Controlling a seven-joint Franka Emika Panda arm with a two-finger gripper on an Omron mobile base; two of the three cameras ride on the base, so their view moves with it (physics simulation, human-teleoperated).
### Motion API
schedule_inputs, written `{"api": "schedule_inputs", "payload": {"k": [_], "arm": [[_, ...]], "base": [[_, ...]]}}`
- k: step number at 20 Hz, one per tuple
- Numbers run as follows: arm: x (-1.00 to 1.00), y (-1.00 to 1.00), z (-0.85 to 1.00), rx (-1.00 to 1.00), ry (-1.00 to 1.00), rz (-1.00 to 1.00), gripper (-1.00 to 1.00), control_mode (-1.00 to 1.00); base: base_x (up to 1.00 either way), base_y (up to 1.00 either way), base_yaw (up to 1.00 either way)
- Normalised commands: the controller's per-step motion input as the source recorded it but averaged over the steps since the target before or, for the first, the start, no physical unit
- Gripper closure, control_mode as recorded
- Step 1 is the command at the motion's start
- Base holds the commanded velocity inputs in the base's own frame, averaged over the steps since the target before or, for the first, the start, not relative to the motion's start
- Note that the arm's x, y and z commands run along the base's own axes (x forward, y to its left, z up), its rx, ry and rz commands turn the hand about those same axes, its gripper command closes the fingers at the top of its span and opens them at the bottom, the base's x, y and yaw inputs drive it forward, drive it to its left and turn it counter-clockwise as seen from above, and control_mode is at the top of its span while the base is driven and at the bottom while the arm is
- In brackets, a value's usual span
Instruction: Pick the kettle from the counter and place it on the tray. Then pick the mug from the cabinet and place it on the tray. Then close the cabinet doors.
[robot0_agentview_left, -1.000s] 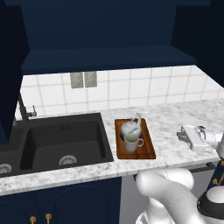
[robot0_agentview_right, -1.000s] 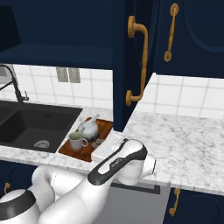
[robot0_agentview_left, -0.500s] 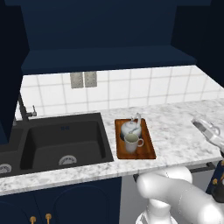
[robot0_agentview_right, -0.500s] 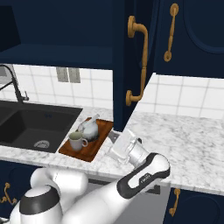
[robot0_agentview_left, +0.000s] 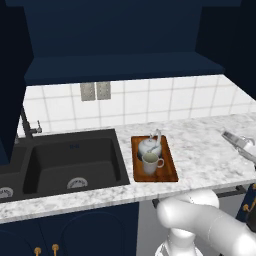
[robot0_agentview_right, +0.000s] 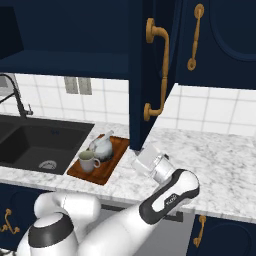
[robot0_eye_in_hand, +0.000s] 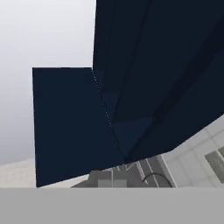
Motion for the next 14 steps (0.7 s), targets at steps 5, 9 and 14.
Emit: {"api": "schedule_inputs", "payload": {"k": [5,9,14], "arm": [[0.15,-0.26,-0.01,0.37,0.15,-0.03,1.00,-1.00],[0.00,-0.22,-0.02,0.54,0.03,-0.01,1.00,-1.00],[0.00,-0.42,0.15,0.45,0.01,0.00,1.00,-1.00]], "base": [[0.00,0.00,0.00],[0.00,0.00,0.00],[0.00,0.00,0.00]]}}
